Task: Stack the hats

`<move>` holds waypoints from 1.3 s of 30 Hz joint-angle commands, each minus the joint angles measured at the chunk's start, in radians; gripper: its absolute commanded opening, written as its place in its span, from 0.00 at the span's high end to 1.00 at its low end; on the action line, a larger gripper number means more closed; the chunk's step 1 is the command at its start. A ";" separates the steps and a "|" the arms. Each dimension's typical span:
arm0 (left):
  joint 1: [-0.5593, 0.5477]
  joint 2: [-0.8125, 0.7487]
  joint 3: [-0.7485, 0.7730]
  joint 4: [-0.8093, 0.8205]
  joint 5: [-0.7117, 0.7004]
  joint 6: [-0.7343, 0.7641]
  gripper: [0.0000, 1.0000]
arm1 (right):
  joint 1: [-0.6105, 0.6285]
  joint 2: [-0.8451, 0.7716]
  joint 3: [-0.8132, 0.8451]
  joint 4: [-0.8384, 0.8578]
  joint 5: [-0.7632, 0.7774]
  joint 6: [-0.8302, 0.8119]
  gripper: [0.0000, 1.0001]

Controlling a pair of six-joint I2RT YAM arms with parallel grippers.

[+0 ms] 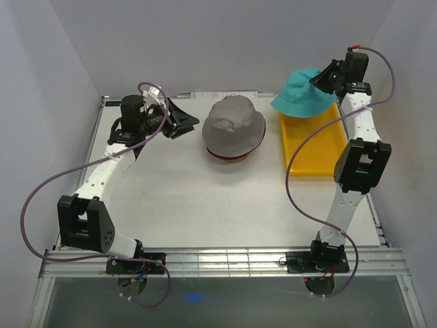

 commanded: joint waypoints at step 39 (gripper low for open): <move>-0.062 0.138 0.185 0.468 0.023 -0.414 0.34 | 0.335 -0.130 0.170 0.467 -0.085 0.300 0.92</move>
